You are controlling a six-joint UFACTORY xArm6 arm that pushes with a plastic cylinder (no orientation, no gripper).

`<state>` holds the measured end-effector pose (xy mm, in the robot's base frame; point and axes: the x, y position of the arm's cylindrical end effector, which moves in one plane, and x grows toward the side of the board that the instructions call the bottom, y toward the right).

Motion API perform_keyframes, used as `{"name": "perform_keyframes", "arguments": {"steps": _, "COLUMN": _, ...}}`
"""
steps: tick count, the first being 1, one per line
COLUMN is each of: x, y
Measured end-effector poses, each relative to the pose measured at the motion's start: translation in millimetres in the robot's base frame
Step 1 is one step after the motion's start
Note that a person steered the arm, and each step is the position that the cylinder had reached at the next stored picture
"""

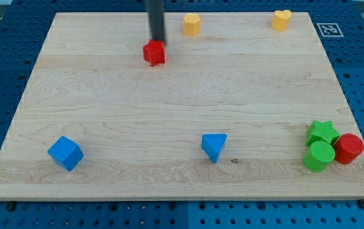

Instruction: Move the red star diagonally to the blue triangle

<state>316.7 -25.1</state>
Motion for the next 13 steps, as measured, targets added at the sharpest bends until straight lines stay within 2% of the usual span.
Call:
{"name": "perform_keyframes", "arguments": {"steps": 1, "x": -3, "y": -4}}
{"name": "perform_keyframes", "arguments": {"steps": 2, "x": -32, "y": -67}}
{"name": "perform_keyframes", "arguments": {"steps": 3, "x": -30, "y": -121}}
{"name": "perform_keyframes", "arguments": {"steps": 4, "x": -4, "y": -107}}
{"name": "perform_keyframes", "arguments": {"steps": 5, "x": 10, "y": -31}}
{"name": "perform_keyframes", "arguments": {"steps": 6, "x": 52, "y": 60}}
{"name": "perform_keyframes", "arguments": {"steps": 7, "x": 58, "y": 75}}
{"name": "perform_keyframes", "arguments": {"steps": 8, "x": 41, "y": 16}}
{"name": "perform_keyframes", "arguments": {"steps": 9, "x": 50, "y": -37}}
{"name": "perform_keyframes", "arguments": {"steps": 10, "x": 91, "y": -38}}
{"name": "perform_keyframes", "arguments": {"steps": 12, "x": 100, "y": 65}}
{"name": "perform_keyframes", "arguments": {"steps": 13, "x": 102, "y": 28}}
